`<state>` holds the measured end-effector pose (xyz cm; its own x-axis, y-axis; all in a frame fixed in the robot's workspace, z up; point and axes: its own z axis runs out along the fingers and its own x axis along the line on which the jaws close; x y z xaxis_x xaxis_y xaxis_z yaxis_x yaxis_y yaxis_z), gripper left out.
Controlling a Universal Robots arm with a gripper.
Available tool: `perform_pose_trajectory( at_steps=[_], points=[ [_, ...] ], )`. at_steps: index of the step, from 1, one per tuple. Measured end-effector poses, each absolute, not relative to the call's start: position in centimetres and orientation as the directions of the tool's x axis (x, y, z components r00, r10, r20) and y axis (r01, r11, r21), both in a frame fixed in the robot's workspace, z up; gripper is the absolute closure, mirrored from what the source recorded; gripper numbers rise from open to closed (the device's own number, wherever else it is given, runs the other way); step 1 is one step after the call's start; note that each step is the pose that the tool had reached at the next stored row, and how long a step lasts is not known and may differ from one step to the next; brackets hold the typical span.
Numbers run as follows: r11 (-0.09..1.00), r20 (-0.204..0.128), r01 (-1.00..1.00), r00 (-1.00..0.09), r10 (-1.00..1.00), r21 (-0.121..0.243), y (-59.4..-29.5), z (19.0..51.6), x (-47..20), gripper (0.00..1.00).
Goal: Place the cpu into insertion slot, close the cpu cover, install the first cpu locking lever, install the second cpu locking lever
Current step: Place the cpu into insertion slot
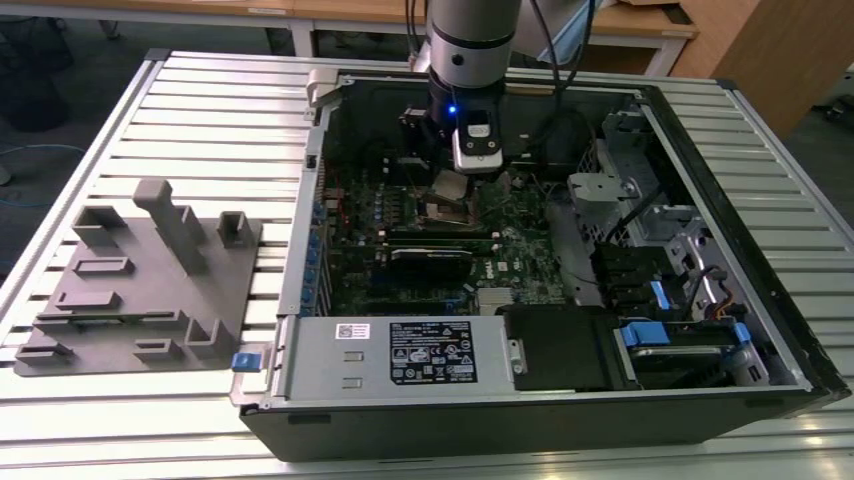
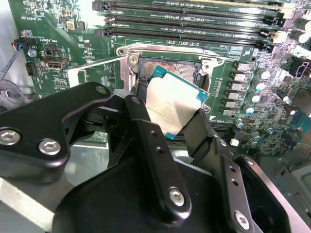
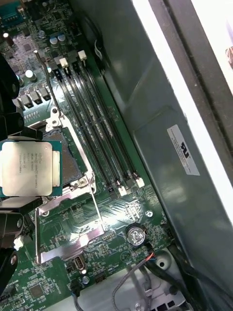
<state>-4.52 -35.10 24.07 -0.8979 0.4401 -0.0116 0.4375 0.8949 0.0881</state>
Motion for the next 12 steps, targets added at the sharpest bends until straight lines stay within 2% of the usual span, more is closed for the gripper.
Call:
perform_pose_trajectory(
  at_steps=[12],
  points=[
    [0.879,-0.012,0.469,-0.882,0.472,0.088,-35.1,24.06,-4.52,0.46]
  ],
)
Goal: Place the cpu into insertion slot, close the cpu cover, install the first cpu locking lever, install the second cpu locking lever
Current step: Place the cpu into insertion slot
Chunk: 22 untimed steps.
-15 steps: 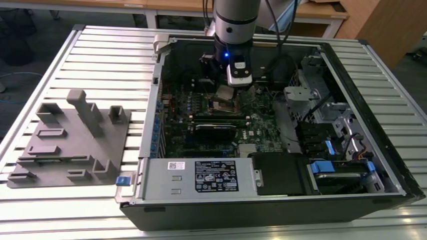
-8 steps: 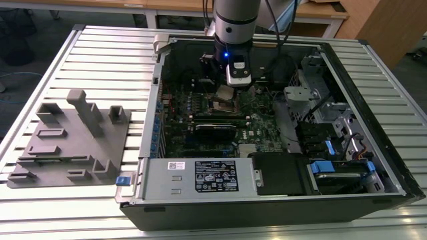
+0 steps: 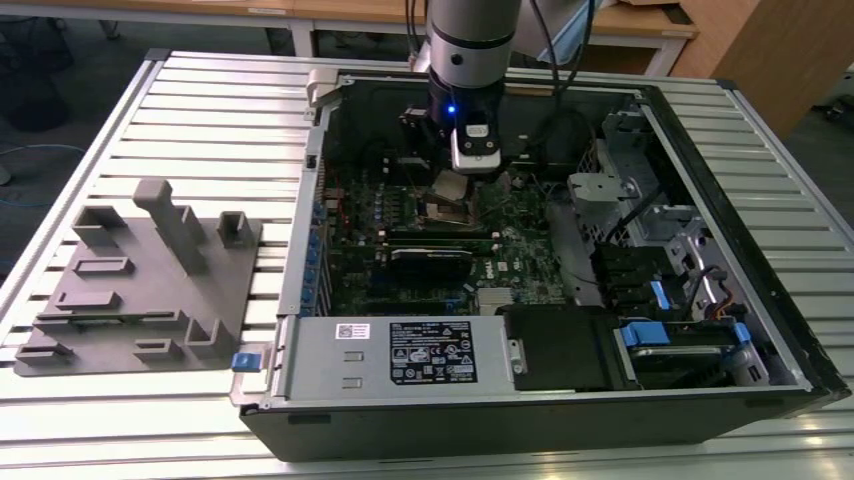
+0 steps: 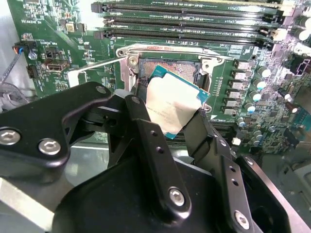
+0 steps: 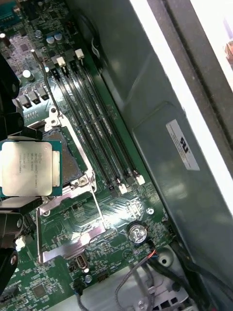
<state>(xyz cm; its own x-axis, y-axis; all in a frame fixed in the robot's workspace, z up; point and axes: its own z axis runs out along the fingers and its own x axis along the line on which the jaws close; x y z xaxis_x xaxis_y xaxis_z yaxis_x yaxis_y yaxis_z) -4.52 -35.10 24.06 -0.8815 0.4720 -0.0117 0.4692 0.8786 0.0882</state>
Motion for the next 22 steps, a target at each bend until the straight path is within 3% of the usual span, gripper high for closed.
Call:
perform_pose_trajectory(
  at_steps=[22],
  points=[
    [0.631,-0.012,0.771,-0.633,0.774,0.088,-35.1,23.9,-4.52,0.46]
  ],
)
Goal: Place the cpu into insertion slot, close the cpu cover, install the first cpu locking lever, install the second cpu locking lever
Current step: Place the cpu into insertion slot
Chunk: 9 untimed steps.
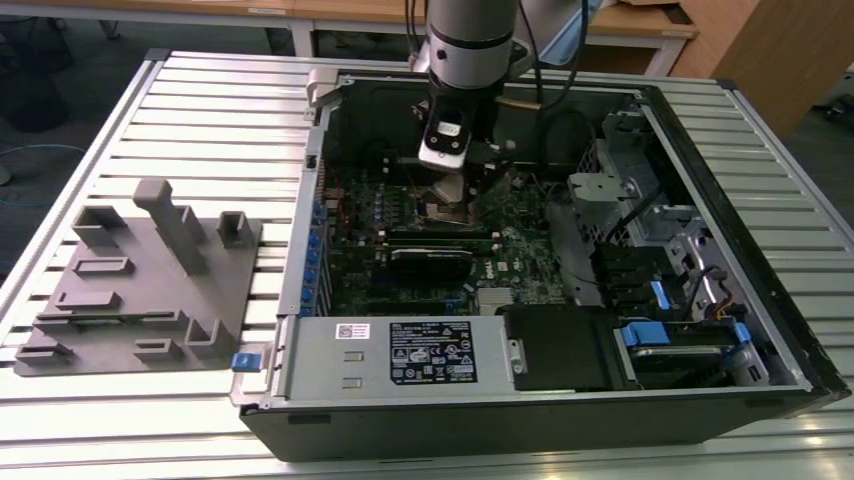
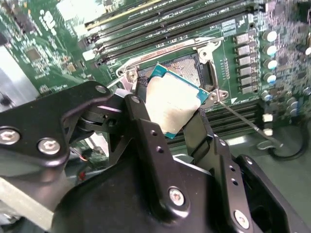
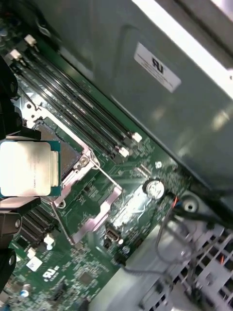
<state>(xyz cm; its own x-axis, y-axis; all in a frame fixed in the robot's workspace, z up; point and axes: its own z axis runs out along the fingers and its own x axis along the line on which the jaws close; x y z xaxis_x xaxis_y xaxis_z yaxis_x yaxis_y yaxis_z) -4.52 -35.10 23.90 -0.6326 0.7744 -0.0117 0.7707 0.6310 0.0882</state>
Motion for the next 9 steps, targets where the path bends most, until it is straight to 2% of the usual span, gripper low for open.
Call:
perform_pose_trajectory(
  at_steps=[4,9],
  points=[
    [0.586,-0.012,0.806,-0.587,0.809,0.088,-35.1,23.89,-4.52,0.46],
    [0.584,-0.012,0.807,-0.586,0.81,0.088,-35.1,23.89,-4.52,0.46]
  ],
)
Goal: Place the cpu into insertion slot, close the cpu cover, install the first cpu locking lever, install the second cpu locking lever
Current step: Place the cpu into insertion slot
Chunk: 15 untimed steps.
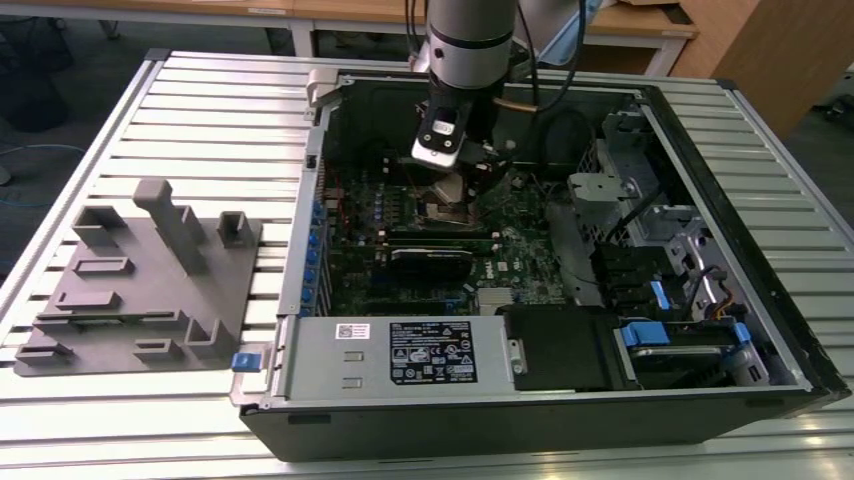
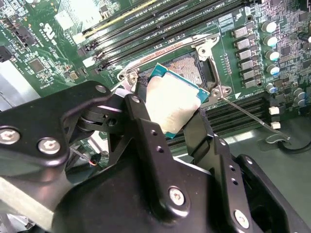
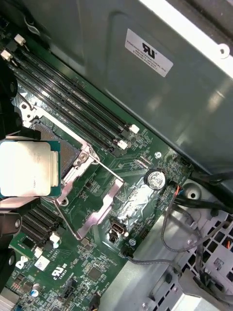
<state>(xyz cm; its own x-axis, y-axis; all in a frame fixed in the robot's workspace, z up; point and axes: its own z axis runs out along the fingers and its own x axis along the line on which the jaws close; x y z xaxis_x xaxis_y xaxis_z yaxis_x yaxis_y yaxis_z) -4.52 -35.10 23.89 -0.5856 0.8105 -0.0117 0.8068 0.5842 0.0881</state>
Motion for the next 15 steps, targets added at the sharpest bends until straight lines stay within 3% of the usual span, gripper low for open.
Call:
perform_pose_trajectory(
  at_steps=[5,15],
  points=[
    [0.563,-0.012,0.821,-0.565,0.825,0.088,-35.09,23.87,-4.52,0.46],
    [0.415,-0.012,0.906,-0.416,0.91,0.088,-35.1,23.8,-4.52,0.46]
  ],
)
